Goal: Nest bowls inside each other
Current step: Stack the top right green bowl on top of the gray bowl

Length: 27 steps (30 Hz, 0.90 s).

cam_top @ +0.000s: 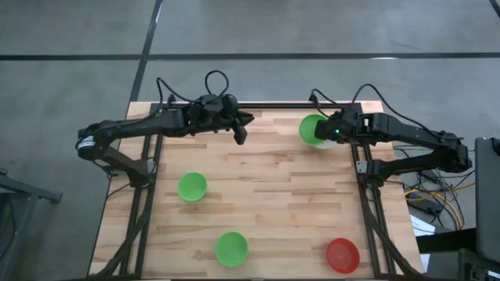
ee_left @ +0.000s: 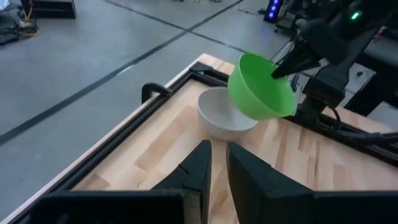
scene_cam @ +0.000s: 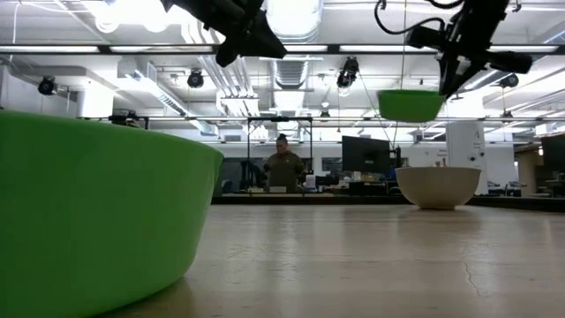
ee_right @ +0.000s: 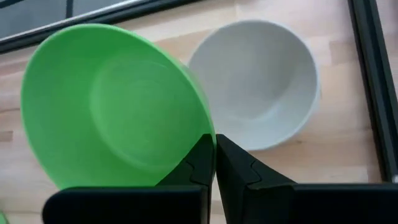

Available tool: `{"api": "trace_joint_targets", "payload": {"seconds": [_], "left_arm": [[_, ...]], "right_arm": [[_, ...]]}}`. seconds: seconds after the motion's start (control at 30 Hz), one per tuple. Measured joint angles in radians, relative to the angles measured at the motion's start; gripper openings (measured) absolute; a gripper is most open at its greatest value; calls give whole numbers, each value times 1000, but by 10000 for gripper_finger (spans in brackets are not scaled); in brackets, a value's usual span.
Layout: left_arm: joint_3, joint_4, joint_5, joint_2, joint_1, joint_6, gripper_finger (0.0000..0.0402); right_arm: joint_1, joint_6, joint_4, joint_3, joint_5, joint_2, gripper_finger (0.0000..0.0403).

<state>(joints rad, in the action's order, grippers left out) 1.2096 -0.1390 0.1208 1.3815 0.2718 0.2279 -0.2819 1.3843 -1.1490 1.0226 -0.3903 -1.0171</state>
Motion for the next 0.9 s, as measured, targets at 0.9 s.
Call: {"api": "trace_joint_targets", "payload": {"seconds": [0.9], "left_arm": [[-4, -3, -7, -3, 0, -1, 53]], "right_arm": [[-302, -34, -27, -98, 113, 80, 8]]}}
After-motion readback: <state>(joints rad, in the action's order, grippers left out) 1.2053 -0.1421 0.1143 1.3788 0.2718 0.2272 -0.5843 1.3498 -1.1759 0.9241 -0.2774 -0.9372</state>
